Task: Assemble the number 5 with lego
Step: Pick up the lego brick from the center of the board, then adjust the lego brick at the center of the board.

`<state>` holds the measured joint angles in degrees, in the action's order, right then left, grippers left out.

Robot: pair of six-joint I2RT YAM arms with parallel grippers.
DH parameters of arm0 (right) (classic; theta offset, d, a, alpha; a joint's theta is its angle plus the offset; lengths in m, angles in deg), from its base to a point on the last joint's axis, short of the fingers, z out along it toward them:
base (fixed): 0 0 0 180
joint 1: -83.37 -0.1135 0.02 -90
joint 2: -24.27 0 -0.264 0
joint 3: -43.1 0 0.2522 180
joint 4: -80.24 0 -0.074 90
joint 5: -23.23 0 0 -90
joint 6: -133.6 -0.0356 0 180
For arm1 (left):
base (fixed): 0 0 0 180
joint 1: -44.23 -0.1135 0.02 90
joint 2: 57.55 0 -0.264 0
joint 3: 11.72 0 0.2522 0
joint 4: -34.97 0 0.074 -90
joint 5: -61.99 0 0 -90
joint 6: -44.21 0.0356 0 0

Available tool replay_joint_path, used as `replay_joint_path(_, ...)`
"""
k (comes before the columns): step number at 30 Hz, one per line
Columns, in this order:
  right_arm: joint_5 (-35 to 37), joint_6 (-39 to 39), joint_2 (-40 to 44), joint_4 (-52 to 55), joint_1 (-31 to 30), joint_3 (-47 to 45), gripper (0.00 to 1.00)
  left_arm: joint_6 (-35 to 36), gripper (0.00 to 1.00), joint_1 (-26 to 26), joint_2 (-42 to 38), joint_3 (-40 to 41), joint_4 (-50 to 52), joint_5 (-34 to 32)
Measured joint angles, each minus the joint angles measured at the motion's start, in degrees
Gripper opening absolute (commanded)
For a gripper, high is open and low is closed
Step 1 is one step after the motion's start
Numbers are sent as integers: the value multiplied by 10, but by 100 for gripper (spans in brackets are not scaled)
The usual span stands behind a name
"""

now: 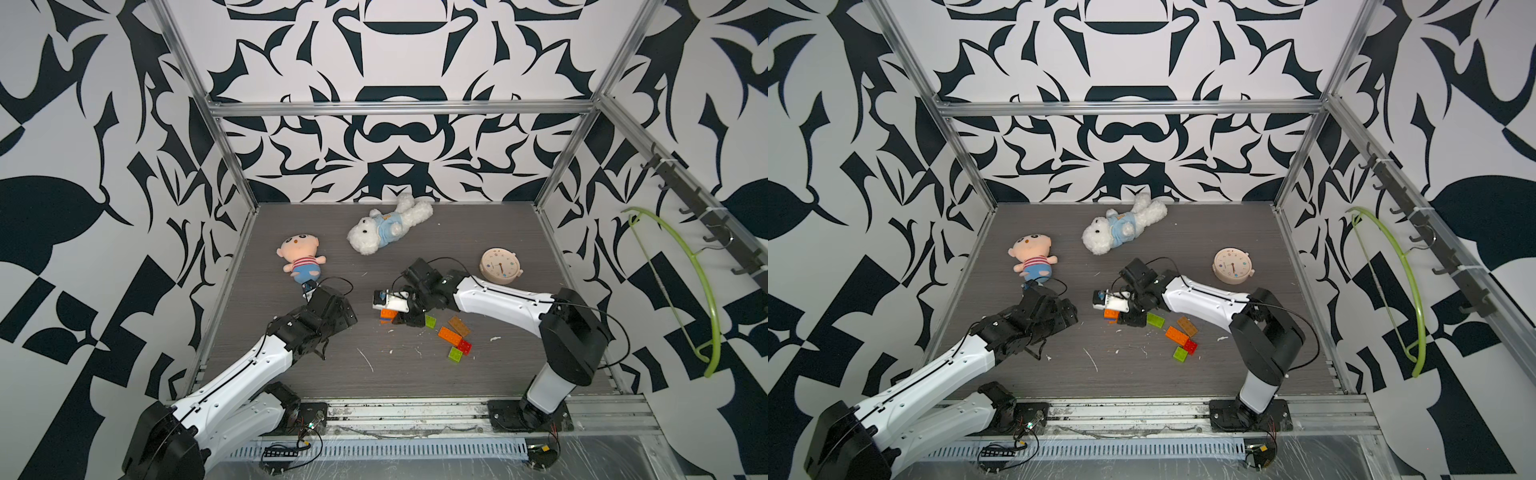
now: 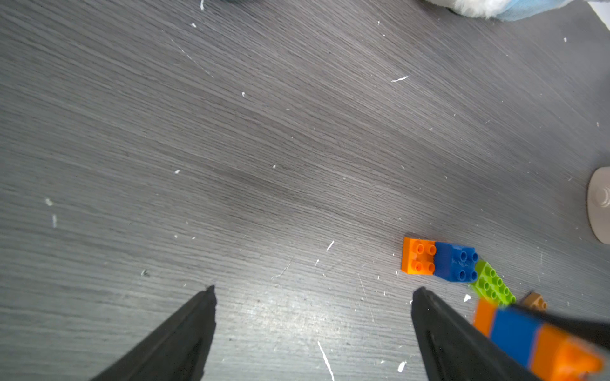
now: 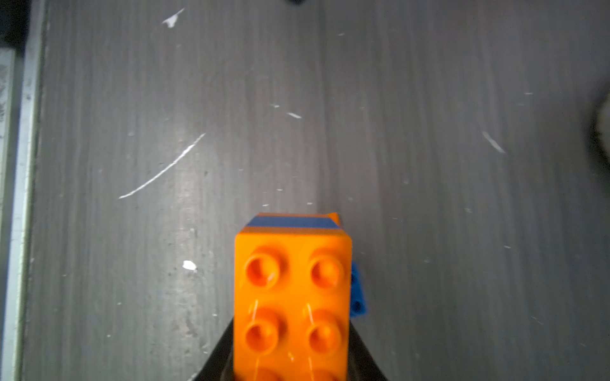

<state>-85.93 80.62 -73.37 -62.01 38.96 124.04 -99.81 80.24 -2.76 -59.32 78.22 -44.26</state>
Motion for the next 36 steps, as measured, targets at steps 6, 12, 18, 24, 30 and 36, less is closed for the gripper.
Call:
replay_joint_path(6, 2, 5, -53, 2, 55, 49, 36, 0, 99, 0, -5, 0, 3, -1)
replay_joint_path(12, 15, 5, -130, 4, 64, 96, 36, 0, 99, 0, -20, 0, 6, -3)
replay_joint_path(18, 17, 3, -161, 8, 61, 100, 36, 0, 99, 0, -22, 0, 8, -5)
replay_joint_path(24, 16, 2, -160, 10, 52, 99, 37, 0, 99, 0, -13, 0, 8, -5)
replay_joint_path(30, 14, -6, -139, 11, 40, 75, 37, 0, 99, 0, 5, 0, 7, -4)
replay_joint_path(36, 13, -18, -120, 10, 32, 58, 37, 0, 99, 0, 6, 0, 7, -4)
